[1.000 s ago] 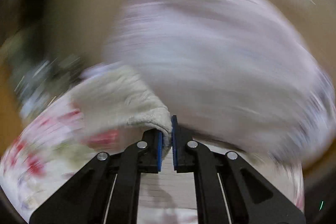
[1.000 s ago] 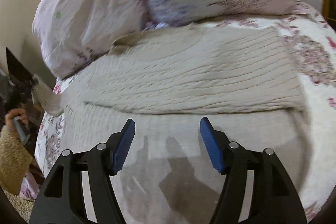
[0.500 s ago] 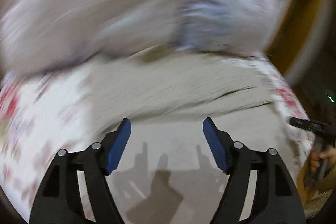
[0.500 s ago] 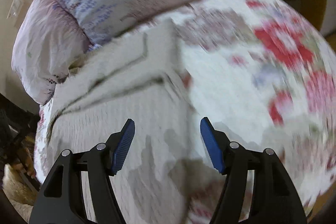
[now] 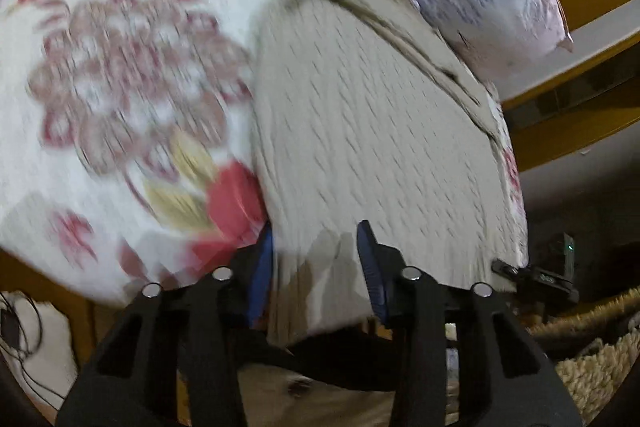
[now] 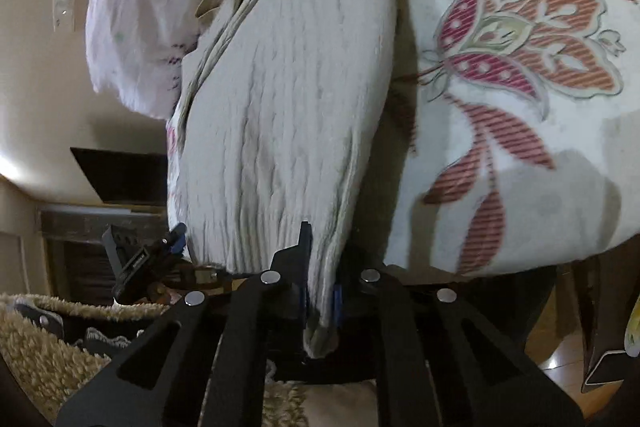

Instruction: Fold small clothes

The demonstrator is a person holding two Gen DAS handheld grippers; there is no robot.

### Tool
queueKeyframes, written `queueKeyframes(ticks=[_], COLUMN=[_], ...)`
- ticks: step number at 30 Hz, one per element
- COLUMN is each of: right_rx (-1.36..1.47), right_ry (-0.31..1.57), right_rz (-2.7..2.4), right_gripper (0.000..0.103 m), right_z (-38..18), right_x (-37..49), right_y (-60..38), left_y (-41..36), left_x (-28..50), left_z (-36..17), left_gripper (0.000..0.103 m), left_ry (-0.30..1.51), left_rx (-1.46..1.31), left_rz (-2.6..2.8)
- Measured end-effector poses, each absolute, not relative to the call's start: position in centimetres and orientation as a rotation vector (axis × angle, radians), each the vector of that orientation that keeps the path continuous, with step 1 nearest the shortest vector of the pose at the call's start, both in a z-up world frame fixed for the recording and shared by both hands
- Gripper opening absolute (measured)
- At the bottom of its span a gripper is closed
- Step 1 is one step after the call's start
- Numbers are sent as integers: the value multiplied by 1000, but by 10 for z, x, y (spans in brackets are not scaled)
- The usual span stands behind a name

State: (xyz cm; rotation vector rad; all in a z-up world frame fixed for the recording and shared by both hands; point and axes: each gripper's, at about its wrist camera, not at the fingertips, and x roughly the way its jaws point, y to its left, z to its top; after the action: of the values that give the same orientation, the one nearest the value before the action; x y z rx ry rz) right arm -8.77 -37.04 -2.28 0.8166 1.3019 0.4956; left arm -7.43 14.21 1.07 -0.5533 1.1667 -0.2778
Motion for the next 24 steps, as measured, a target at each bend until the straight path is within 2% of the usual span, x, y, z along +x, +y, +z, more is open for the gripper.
queueKeyframes(ticks=[2, 3, 6, 10, 14, 15, 16, 17, 18, 19, 21, 22, 23, 24], right_rx=[806, 803, 789, 803, 810, 823, 847, 868, 873, 857, 846, 824, 790, 754], right_ry=[1271, 1243, 1121, 915, 786, 776, 784, 805, 840, 901, 916, 905, 897, 887], right_rz=[514, 526, 555, 556, 477, 430, 376, 332, 287, 233, 232, 248, 245, 231], right_gripper=[8, 8, 8, 8, 8, 8, 12, 30, 44, 66, 69, 79, 84, 84], right_z=[-16, -10, 18, 56, 69, 66, 58, 49, 41, 33, 30, 32, 35, 37], right_x=[-77, -70, -35, 41, 122, 144, 165, 179, 192, 202, 196, 189, 182, 177], right_y=[-368, -368, -369, -378, -384, -385, -387, -388, -388, -386, -386, -387, -388, -390], left_y=[130, 126, 120, 136, 145, 146, 146, 144, 144, 145, 154, 157, 160, 161], left_x=[-71, -67, -37, 37, 135, 153, 170, 190, 202, 205, 199, 194, 189, 188], left_z=[9, 8, 18, 63, 92, 91, 88, 79, 71, 66, 59, 56, 48, 42], left_gripper=[21, 6, 6, 6, 8, 12, 22, 32, 57, 71, 74, 76, 76, 75], left_ry=[1182, 1200, 1165, 952, 785, 783, 793, 831, 870, 893, 900, 908, 936, 963], left_rx=[-551, -556, -558, -537, -490, -491, -501, -516, -516, -513, -534, -537, -532, -537], left_rz=[-300, -318, -388, -406, -311, -288, -271, -245, -193, -153, -139, -149, -152, -160])
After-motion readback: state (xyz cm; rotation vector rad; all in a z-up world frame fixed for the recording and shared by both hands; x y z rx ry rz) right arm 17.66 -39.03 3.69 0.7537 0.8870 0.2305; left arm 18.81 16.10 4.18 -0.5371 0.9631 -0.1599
